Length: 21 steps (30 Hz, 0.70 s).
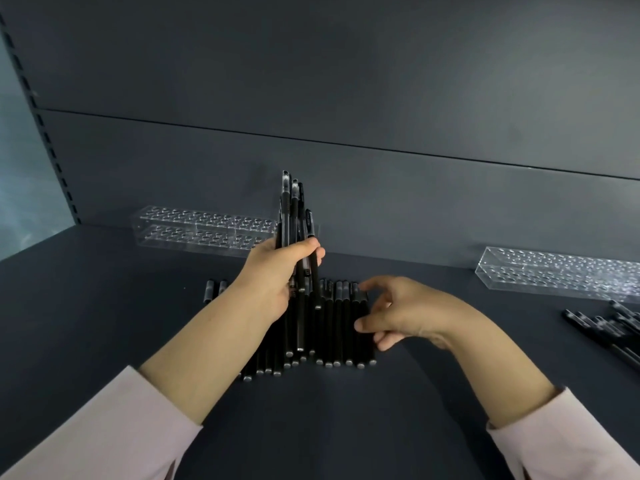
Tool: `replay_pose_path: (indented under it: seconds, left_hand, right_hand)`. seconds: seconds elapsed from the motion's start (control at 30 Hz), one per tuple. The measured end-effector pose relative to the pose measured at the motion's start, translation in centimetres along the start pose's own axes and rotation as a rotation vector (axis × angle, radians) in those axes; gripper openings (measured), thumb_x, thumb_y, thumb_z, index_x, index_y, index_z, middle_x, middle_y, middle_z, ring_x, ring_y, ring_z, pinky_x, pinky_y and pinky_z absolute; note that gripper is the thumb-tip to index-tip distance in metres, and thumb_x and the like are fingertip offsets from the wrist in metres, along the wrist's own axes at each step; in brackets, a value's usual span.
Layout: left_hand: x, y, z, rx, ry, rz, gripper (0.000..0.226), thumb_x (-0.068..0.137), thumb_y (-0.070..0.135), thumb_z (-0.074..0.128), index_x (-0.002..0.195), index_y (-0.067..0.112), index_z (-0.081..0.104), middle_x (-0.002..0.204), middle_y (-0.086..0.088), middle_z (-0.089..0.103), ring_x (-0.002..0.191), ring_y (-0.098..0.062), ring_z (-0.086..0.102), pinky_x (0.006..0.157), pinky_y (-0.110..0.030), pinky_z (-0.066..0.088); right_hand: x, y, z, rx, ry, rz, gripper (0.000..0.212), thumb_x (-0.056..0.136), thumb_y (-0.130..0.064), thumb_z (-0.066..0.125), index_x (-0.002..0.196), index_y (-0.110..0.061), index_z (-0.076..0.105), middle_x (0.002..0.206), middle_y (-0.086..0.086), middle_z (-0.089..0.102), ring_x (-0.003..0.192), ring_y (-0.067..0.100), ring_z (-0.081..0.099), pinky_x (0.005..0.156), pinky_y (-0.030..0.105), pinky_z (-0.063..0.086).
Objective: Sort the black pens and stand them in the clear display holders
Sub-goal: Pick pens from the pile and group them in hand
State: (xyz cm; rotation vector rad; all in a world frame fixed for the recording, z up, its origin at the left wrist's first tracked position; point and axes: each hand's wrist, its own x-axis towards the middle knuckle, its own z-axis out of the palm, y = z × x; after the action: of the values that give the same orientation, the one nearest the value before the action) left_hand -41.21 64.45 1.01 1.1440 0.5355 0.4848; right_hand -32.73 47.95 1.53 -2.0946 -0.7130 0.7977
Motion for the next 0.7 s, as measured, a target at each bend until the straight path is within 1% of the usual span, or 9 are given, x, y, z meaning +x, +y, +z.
replay_pose_path:
  seconds: [0.1, 0.2, 0.3, 0.33, 0.4, 0.47, 0.57, 0.63, 0.7]
  left_hand:
    - [-0.1, 0.1, 0.1, 0.013, 0.024, -0.009, 0.017, 0.088, 0.016, 0.07, 0.103, 0.009, 0.072, 0.09, -0.003, 0.072, 0.087, -0.02, 0.066, 0.077, -0.04, 0.055]
    - [-0.4, 0.4, 0.2, 0.014, 0.033, -0.024, 0.021, 0.085, 0.02, 0.073, 0.104, 0.012, 0.074, 0.097, 0.0, 0.069, 0.091, -0.021, 0.063, 0.073, -0.039, 0.054]
    - [-0.7, 0.5, 0.4, 0.002, 0.009, -0.021, 0.022, 0.086, 0.021, 0.072, 0.106, 0.011, 0.074, 0.1, 0.0, 0.07, 0.093, -0.02, 0.063, 0.07, -0.035, 0.054]
    - [-0.8, 0.5, 0.5, -0.004, -0.002, -0.018, 0.022, 0.087, 0.021, 0.071, 0.107, 0.011, 0.074, 0.1, 0.0, 0.07, 0.091, -0.02, 0.064, 0.068, -0.034, 0.055]
    - [-1.0, 0.4, 0.7, -0.016, -0.023, -0.015, 0.023, 0.087, 0.022, 0.071, 0.107, 0.011, 0.074, 0.099, -0.004, 0.069, 0.084, -0.02, 0.064, 0.062, -0.032, 0.055]
    - [-1.1, 0.3, 0.8, -0.024, -0.04, -0.018, 0.018, 0.088, 0.022, 0.07, 0.102, 0.012, 0.074, 0.102, -0.008, 0.068, 0.08, -0.02, 0.064, 0.06, -0.031, 0.056]
    - [-1.2, 0.3, 1.0, -0.03, -0.061, -0.006, 0.011, 0.088, 0.022, 0.07, 0.094, 0.015, 0.076, 0.103, -0.009, 0.07, 0.077, -0.019, 0.067, 0.057, -0.03, 0.056]
    - [-1.2, 0.3, 1.0, -0.036, -0.058, 0.015, 0.013, 0.088, 0.02, 0.07, 0.098, 0.012, 0.074, 0.099, -0.008, 0.07, 0.075, -0.02, 0.067, 0.057, -0.031, 0.056]
    - [-1.1, 0.2, 1.0, -0.041, -0.028, 0.026, 0.016, 0.088, 0.019, 0.07, 0.102, 0.01, 0.072, 0.095, -0.006, 0.07, 0.079, -0.02, 0.067, 0.063, -0.034, 0.057]
  right_hand:
    - [-0.3, -0.3, 0.0, -0.02, -0.016, -0.006, 0.063, 0.082, -0.011, 0.074, 0.137, -0.012, 0.044, 0.09, 0.01, 0.059, 0.062, 0.012, 0.063, 0.059, 0.023, 0.058]
    - [-0.3, -0.2, 0.0, -0.063, 0.058, -0.052, 0.045, 0.086, -0.024, 0.071, 0.126, -0.015, 0.052, 0.096, 0.009, 0.059, 0.062, 0.012, 0.06, 0.055, 0.021, 0.055]
    - [0.1, -0.4, 0.2, -0.014, 0.206, -0.181, 0.024, 0.09, -0.03, 0.065, 0.107, -0.014, 0.063, 0.088, 0.006, 0.062, 0.062, 0.009, 0.057, 0.053, 0.02, 0.051]
    - [0.1, -0.6, 0.3, 0.064, 0.208, -0.209, 0.02, 0.09, -0.03, 0.065, 0.101, -0.013, 0.066, 0.084, 0.004, 0.063, 0.062, 0.008, 0.057, 0.055, 0.02, 0.051]
    - [0.0, -1.0, 0.9, 0.204, 0.141, -0.249, 0.017, 0.089, -0.028, 0.066, 0.095, -0.013, 0.069, 0.08, 0.001, 0.066, 0.064, 0.006, 0.058, 0.058, 0.02, 0.05]
    - [-0.2, -1.2, 1.7, 0.239, 0.091, -0.282, 0.016, 0.086, -0.025, 0.07, 0.094, -0.011, 0.07, 0.079, 0.0, 0.067, 0.066, 0.006, 0.059, 0.06, 0.019, 0.05]
    - [0.1, -1.1, 2.4, 0.262, 0.106, -0.307, 0.014, 0.083, -0.018, 0.074, 0.092, -0.009, 0.068, 0.077, 0.001, 0.065, 0.064, 0.006, 0.059, 0.06, 0.018, 0.049]
    - [0.3, -1.0, 2.3, 0.295, 0.119, -0.304, 0.012, 0.083, -0.014, 0.073, 0.092, -0.008, 0.068, 0.077, 0.003, 0.064, 0.063, 0.007, 0.058, 0.06, 0.017, 0.05]
    - [0.4, -0.9, 1.8, 0.312, 0.136, -0.285, 0.01, 0.083, -0.012, 0.073, 0.091, -0.007, 0.068, 0.077, 0.005, 0.064, 0.063, 0.008, 0.059, 0.062, 0.018, 0.052]
